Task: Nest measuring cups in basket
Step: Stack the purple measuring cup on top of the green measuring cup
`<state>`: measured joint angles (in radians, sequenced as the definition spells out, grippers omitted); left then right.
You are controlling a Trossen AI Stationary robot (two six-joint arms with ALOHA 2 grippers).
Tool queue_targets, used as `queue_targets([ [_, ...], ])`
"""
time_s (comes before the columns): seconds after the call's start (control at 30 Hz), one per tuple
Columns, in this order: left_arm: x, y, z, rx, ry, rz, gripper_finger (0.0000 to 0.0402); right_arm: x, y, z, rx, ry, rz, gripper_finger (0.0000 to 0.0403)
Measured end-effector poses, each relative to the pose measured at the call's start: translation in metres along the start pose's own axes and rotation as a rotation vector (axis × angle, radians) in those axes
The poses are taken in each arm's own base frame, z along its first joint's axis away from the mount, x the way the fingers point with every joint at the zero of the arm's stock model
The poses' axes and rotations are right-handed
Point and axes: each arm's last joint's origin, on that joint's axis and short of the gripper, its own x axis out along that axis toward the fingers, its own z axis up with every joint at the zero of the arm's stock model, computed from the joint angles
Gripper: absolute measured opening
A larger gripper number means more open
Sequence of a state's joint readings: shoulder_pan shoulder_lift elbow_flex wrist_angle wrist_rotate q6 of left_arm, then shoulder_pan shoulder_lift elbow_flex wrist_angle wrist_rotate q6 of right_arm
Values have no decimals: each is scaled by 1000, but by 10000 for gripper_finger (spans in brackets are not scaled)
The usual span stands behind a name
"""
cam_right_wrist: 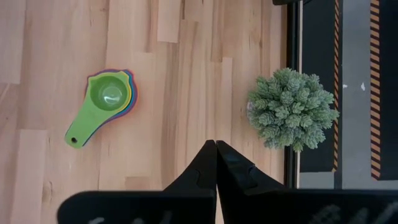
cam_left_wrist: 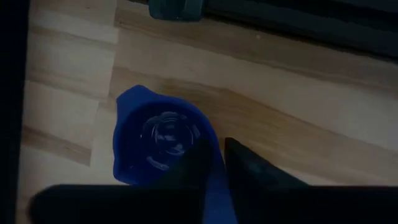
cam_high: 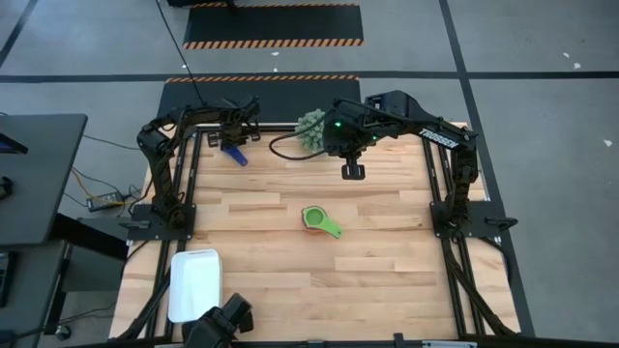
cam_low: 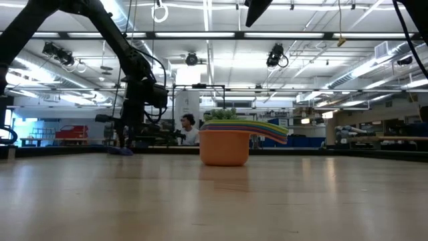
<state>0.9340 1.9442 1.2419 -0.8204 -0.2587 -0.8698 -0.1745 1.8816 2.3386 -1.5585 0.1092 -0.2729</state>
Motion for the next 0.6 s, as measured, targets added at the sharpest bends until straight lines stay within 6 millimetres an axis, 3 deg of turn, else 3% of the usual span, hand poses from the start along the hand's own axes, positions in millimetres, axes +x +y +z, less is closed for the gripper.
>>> queue_targets([
  [0.1, -1, 1, 0, 46, 6, 5, 15, 0, 0, 0, 0, 0, 0, 3],
  [0.43, -6, 6, -15, 226, 136, 46, 9, 0, -1, -2, -55, 14, -2, 3],
  [0.6, -22, 5, -28, 280, 145, 48, 7, -6, -1, -4, -108, -2, -1, 3],
])
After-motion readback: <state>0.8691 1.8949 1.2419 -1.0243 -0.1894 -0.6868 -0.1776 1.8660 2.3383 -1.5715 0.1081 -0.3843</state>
